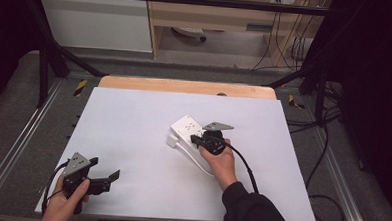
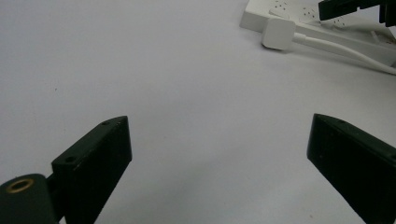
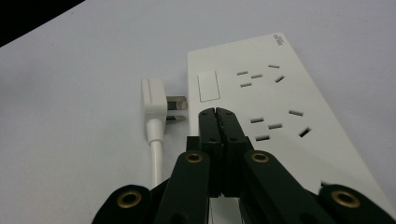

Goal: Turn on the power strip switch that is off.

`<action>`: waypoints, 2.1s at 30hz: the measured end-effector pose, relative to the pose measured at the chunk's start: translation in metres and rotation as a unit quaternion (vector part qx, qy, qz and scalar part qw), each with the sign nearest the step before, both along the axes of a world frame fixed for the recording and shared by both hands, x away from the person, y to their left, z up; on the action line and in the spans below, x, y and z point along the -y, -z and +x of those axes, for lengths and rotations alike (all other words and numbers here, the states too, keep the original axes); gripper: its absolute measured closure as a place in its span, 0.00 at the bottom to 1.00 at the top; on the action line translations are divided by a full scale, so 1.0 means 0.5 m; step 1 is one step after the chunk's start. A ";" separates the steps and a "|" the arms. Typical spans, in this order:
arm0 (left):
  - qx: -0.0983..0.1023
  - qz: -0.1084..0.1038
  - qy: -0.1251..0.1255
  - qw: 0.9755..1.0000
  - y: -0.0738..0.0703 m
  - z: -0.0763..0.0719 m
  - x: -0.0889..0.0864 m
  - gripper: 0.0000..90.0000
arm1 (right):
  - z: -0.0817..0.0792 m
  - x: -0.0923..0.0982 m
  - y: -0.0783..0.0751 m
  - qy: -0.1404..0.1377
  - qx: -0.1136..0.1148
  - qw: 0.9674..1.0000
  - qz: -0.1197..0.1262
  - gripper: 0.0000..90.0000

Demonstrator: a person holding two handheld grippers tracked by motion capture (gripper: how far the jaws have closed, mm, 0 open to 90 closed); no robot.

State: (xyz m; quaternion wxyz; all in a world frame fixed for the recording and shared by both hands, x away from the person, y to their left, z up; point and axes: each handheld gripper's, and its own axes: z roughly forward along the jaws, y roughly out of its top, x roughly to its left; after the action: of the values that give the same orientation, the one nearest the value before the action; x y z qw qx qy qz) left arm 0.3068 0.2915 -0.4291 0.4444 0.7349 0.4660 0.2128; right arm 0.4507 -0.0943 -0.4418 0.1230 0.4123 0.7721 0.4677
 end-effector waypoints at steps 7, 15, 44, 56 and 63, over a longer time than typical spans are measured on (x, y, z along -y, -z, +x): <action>-0.001 0.000 0.000 1.000 0.000 0.000 0.001 0.07 | -0.001 -0.002 0.002 -0.001 0.002 1.000 -0.005 1.00; 0.001 0.000 0.001 1.000 0.000 0.000 0.001 0.07 | -0.003 -0.004 0.004 0.000 0.003 1.000 -0.010 1.00; 0.000 0.000 0.003 1.000 0.000 0.000 0.002 0.07 | -0.001 0.000 0.008 0.005 0.009 1.000 -0.005 1.00; 0.001 0.000 0.003 1.000 0.000 -0.001 0.002 0.07 | -0.003 -0.004 0.008 0.007 0.014 1.000 -0.011 1.00; 0.001 0.000 0.003 1.000 0.000 -0.001 0.002 0.07 | -0.003 -0.003 0.009 0.006 0.014 1.000 -0.009 1.00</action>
State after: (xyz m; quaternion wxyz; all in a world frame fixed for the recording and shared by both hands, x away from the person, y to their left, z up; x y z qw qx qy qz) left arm 0.3065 0.2903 -0.4289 0.4454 0.7361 0.4635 0.2120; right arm 0.4494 -0.0926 -0.4464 0.1402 0.4097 0.7719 0.4654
